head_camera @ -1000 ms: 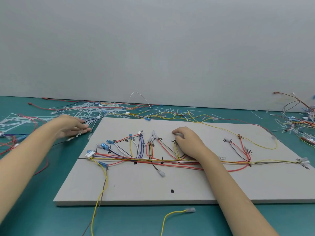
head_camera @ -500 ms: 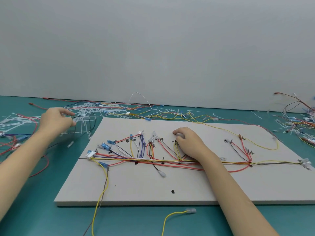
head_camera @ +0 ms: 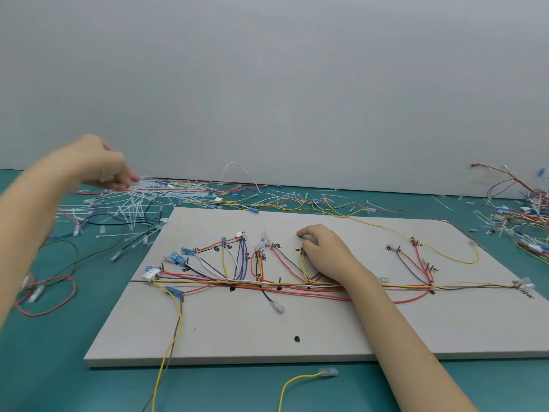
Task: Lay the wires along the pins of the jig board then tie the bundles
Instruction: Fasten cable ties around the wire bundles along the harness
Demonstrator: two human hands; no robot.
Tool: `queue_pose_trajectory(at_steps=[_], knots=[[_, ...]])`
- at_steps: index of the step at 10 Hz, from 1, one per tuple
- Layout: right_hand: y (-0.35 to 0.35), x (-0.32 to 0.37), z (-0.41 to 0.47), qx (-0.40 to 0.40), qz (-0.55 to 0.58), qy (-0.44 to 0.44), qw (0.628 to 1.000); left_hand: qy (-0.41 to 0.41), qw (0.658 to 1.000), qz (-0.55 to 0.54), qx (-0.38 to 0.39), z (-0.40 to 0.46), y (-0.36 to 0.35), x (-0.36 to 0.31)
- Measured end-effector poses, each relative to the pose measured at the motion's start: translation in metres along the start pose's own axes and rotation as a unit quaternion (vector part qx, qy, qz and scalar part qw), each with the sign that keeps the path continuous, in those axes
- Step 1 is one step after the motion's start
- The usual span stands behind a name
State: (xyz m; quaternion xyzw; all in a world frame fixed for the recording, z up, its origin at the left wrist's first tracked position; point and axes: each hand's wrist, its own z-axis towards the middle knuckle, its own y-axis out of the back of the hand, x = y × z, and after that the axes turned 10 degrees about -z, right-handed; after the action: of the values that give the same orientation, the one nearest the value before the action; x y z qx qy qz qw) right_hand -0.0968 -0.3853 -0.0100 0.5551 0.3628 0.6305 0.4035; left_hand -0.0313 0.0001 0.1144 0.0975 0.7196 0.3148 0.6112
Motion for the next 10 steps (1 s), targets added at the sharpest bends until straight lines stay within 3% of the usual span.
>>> queue_pose_trajectory(at_steps=[1,3,4,6,8,10], knots=[[0.0,0.0,0.001,0.0,0.001,0.001,1.0,-0.022,0.997,-0.077,-0.011,-0.001,0.002,-0.009],[-0.001,0.0,0.001,-0.005,-0.002,-0.002,1.0,-0.068,0.981,-0.157,0.087,-0.023,-0.038,0.003],[-0.001,-0.001,0.001,-0.006,0.0,-0.002,1.0,-0.127,0.976,-0.097,0.151,-0.035,-0.066,0.01],[0.0,-0.001,0.001,-0.002,0.003,0.0,1.0,-0.222,0.955,-0.021,0.193,-0.044,-0.115,0.021],[0.0,-0.002,0.001,-0.002,0.005,0.001,1.0,-0.225,0.954,0.015,0.196,-0.044,-0.129,0.032],[-0.001,-0.001,0.001,-0.017,0.016,0.0,1.0,-0.206,0.961,-0.125,0.133,-0.048,-0.127,0.032]])
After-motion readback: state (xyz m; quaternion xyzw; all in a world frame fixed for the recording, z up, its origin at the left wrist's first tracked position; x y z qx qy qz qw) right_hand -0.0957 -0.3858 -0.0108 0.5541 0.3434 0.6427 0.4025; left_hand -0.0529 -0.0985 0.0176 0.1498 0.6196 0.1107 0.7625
